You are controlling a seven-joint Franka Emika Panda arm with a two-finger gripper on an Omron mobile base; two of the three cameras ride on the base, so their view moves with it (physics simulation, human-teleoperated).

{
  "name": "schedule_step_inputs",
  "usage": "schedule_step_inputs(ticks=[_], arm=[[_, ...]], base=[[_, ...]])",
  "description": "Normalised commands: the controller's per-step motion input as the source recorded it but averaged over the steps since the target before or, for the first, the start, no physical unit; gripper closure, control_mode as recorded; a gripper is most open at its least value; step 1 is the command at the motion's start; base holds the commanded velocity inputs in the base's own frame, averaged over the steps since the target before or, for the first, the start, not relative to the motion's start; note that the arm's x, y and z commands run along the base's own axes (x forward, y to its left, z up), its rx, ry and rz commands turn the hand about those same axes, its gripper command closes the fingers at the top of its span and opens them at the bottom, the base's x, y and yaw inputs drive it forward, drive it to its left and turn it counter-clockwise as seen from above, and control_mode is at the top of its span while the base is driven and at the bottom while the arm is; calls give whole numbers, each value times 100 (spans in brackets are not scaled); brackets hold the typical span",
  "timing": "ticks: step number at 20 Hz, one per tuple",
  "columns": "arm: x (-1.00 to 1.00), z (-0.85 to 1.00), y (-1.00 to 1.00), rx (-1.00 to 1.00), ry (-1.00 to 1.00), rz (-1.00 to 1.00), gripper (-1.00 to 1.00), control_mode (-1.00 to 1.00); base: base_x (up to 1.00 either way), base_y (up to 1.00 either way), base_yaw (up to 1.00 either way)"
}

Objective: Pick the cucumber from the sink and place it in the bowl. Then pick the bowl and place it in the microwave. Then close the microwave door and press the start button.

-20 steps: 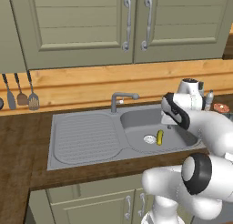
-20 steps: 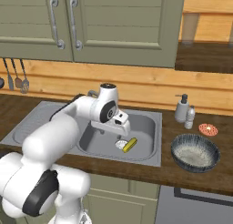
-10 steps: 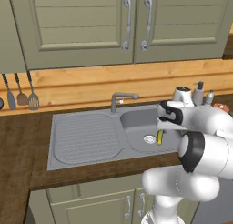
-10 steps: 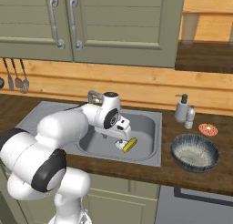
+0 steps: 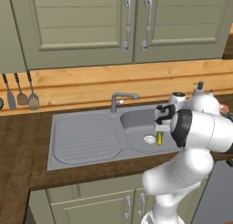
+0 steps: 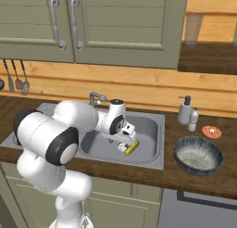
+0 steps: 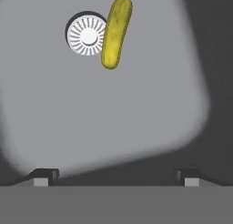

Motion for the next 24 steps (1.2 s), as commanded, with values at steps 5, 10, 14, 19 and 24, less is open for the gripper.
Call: schedule_step_inputs(ticks=[5,10,14,19,24], arm=[[36,-31,-24,0,0,0,-100,-100],[46,-27,-11,0,1,0,-100,-100],[43,-29,-1,0,0,0,-100,-100],[36,-30,-2,0,0,0,-100,-100],[22,-41,-3,0,0,0,-100,-100]], base=[[0,0,0],[0,0,0],[0,0,0],[0,0,0],[0,0,0]])
